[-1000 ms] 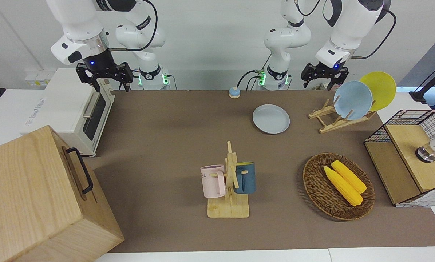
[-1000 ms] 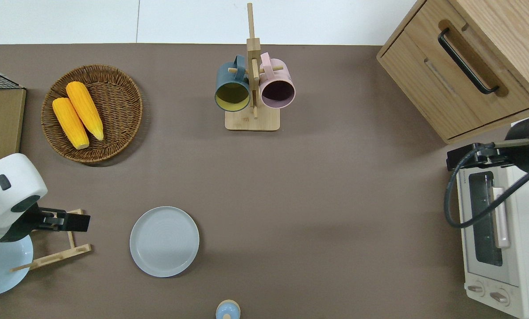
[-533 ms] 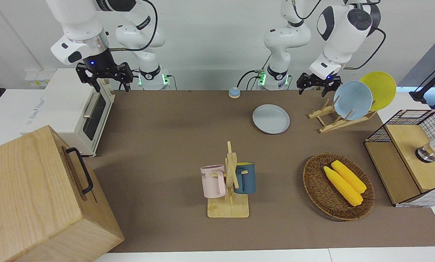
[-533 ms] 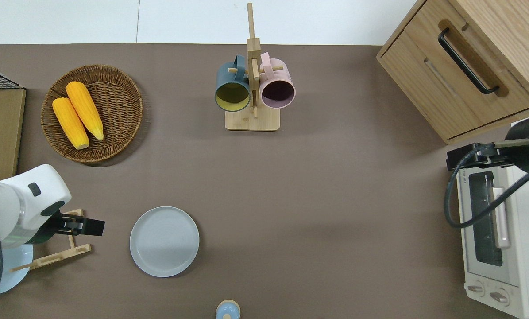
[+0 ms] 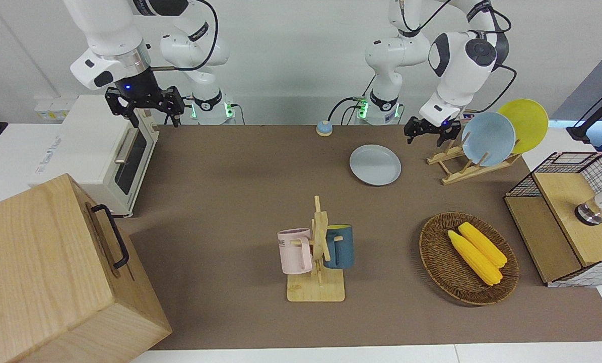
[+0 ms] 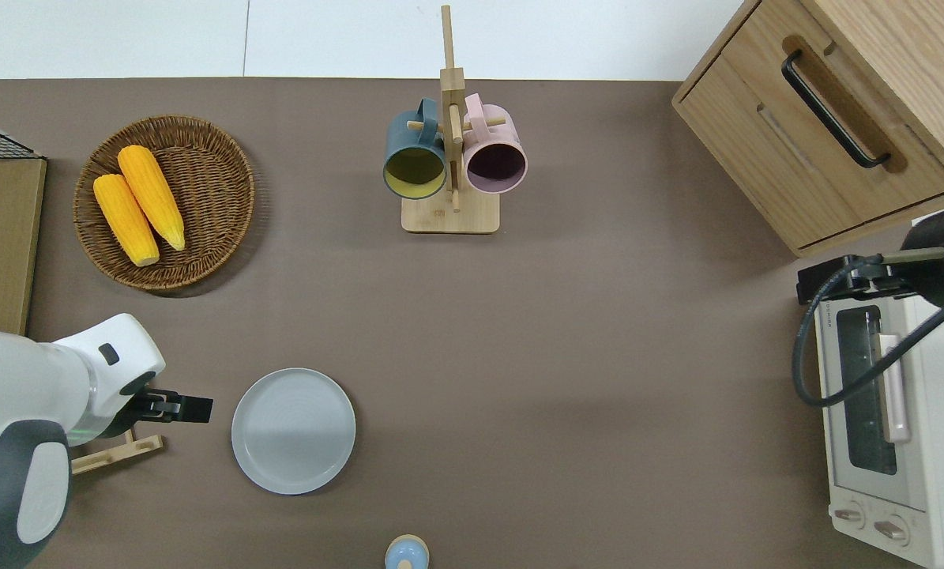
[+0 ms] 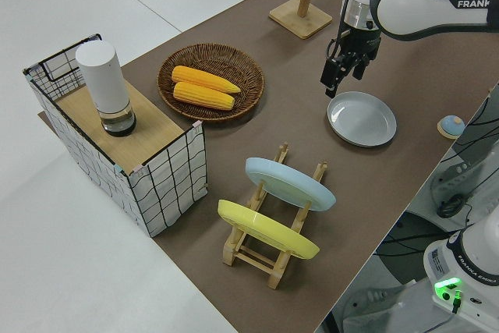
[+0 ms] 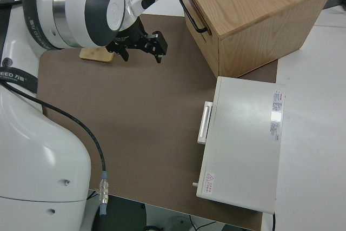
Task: Pick gray plate from table and place it on lower plate rack with left arm
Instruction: 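Move the left gripper toward the near rim of the gray plate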
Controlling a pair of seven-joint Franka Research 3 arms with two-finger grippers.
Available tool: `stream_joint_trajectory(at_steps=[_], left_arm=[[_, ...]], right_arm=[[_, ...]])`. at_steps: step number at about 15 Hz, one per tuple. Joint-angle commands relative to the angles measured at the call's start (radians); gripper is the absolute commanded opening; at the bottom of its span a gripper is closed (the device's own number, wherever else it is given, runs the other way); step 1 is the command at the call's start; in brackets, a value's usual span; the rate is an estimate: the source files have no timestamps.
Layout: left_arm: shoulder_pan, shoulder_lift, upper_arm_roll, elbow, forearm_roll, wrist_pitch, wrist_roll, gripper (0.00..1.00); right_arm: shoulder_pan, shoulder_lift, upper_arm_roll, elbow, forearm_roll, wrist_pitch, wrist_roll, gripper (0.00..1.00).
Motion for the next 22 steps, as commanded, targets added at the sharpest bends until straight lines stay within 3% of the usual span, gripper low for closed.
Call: stream_joint_trajectory(at_steps=[1, 8, 12, 17, 22], left_arm=[[-0.014, -0.051, 0.002, -0.123, -0.017, 0.103, -0.014, 1.00], [-0.067, -0.047, 0.002, -0.290, -0.029, 0.294, -0.014, 1.00], [-0.076, -0.019, 0.001, -0.301, -0.029, 0.327, -0.014, 1.00], [-0.095, 0.061, 0.002, -0.342, -0.029, 0.483, -0.014, 1.00], [-0.096, 0.102, 0.002, -0.345, -0.029, 0.525, -0.014, 1.00]], right_arm=[[0.007, 0.000, -0.006, 0.006, 0.003, -0.001, 0.004, 0.983], [0.007, 0.000, -0.006, 0.006, 0.003, -0.001, 0.004, 0.983], [0.007, 0.000, -0.006, 0.006, 0.003, -0.001, 0.004, 0.983], [0.007, 0.000, -0.006, 0.006, 0.003, -0.001, 0.004, 0.983], [0.007, 0.000, -0.006, 0.006, 0.003, -0.001, 0.004, 0.983]])
